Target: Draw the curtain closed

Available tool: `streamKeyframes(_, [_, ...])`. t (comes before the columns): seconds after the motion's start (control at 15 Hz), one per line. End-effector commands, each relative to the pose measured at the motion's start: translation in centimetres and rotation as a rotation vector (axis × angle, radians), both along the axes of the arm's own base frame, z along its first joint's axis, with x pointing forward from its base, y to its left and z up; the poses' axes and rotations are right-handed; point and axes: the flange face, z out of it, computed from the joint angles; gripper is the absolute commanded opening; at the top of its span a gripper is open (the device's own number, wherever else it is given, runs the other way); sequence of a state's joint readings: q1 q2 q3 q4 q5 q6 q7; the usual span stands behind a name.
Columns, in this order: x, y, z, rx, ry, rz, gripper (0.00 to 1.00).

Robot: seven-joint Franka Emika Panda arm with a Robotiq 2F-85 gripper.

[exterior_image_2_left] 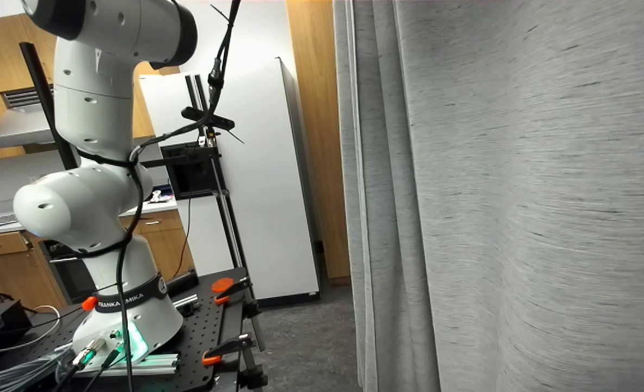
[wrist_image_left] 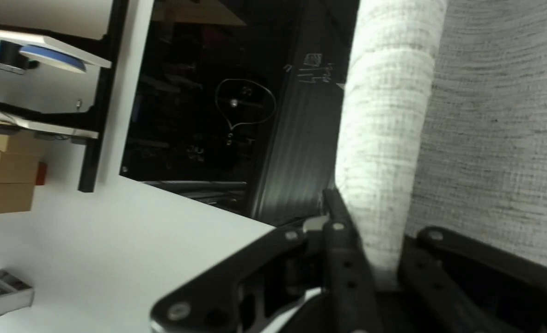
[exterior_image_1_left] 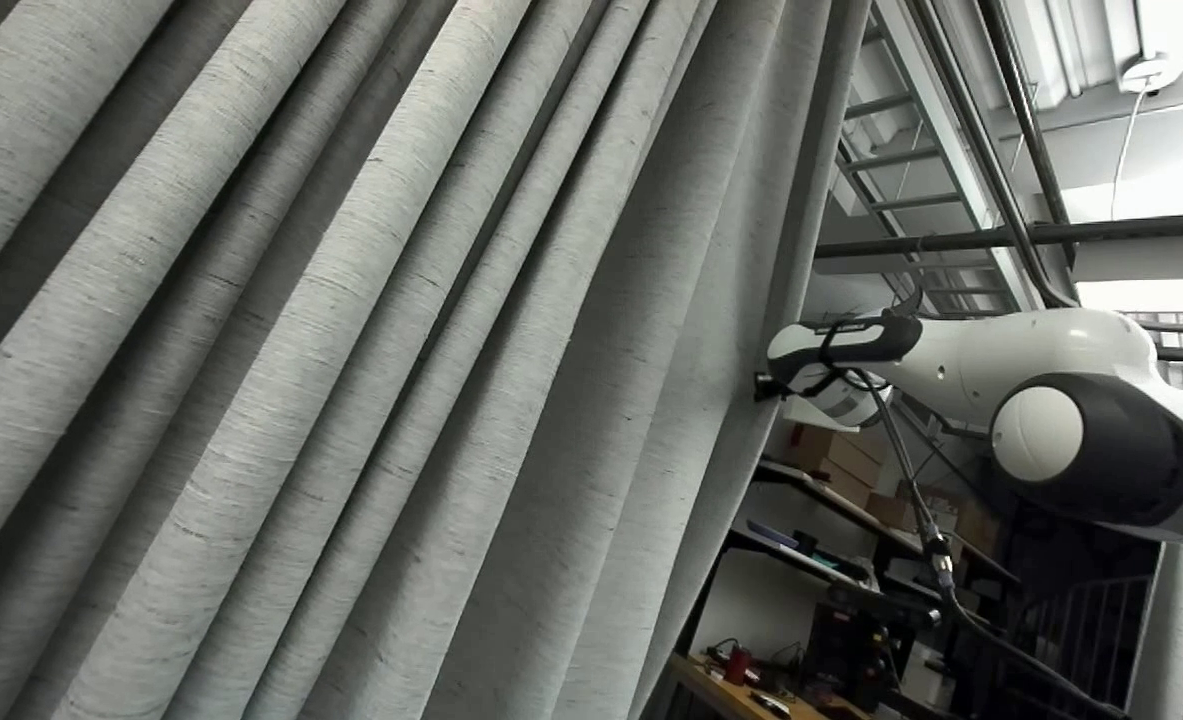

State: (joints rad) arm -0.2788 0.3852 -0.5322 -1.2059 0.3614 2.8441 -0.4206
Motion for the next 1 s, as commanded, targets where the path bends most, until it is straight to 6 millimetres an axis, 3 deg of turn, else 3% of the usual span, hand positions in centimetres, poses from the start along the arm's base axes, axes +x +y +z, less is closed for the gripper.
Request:
streamKeyframes(0.0, [-3.0, -7.2, -4.3, 0.101, 0.087, -0.122, 0.0])
streamKeyframes(0.13, [-4.6, -10.4, -5.7, 0.125, 0.106, -0.182, 0.0])
streamKeyframes(0.27, [-6.4, -12.8, -5.7, 0.116, 0.095, -0.238, 0.0])
streamKeyframes(0.67, [-13.0, -17.9, -5.8, 0.107, 0.092, -0.368, 0.0])
streamKeyframes(0.8, [-15.1, -19.9, -7.1, 0.116, 0.115, -0.419, 0.0])
streamKeyframes(0.93, [-16.8, -21.2, -7.1, 0.099, 0.113, -0.458, 0.0])
